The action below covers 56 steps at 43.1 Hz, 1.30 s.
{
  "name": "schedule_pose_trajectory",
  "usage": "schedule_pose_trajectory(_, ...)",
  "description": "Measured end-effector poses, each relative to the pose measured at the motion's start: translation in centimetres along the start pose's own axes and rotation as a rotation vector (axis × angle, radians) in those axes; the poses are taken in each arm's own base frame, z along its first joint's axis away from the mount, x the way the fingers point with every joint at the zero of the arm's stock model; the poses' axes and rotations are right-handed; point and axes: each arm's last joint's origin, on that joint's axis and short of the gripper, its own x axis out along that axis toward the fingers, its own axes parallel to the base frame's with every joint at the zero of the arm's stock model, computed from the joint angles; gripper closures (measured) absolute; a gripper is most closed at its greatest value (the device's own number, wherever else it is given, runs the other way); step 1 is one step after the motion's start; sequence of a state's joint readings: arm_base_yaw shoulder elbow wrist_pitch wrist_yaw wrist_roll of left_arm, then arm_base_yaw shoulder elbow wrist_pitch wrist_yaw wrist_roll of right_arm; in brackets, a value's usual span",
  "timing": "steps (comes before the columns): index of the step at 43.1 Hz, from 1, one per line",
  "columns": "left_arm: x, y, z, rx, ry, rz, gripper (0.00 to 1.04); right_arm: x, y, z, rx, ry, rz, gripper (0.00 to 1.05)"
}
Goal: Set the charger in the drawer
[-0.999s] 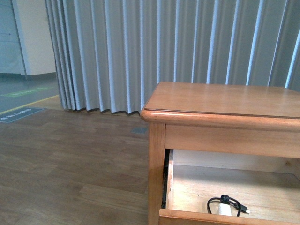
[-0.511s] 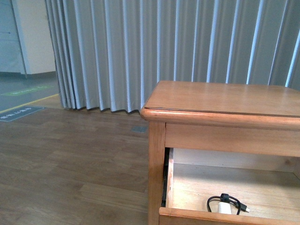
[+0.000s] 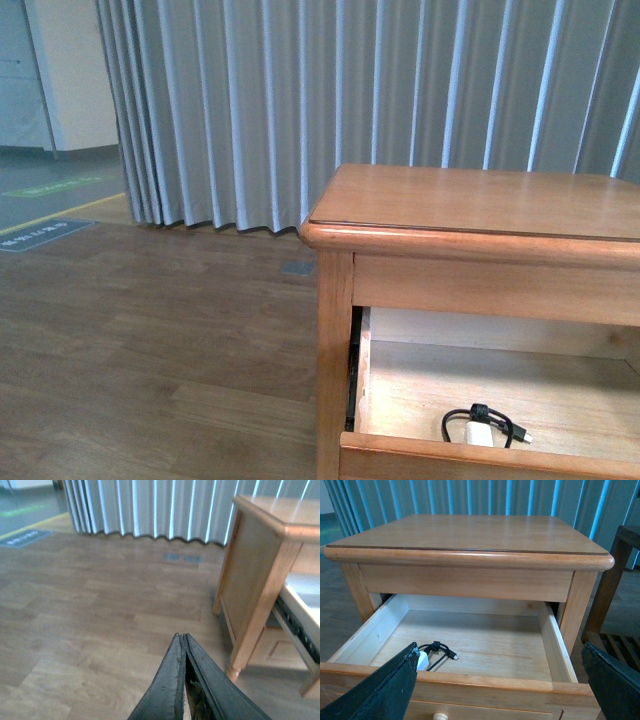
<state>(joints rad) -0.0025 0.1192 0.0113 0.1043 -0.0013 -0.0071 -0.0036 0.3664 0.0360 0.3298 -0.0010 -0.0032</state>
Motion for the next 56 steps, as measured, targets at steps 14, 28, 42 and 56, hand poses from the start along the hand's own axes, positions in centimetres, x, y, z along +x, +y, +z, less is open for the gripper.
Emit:
schedule_pose_trajectory(14, -0.7, 0.0, -0.1, 0.000, -0.011, -0.002, 1.01, 0.0, 0.0, 0.0, 0.000, 0.000, 0.000, 0.08)
schedule_pose_trajectory(28, -0.7, 0.0, -0.1, 0.000, -0.011, -0.001, 0.58, 0.7, -0.1, -1.6, -0.179, 0.133, -0.154, 0.08)
schedule_pose_trajectory(42, -0.7, 0.0, -0.1, 0.002, -0.011, -0.001, 0.05, 4.1, -0.1, -3.1, -0.134, 0.459, -0.030, 0.08)
schedule_pose_trajectory(56, -0.7, 0.0, -0.1, 0.002, -0.011, -0.001, 0.06, 9.2, 0.8, -5.8, -0.119, 0.599, 0.043, 0.08)
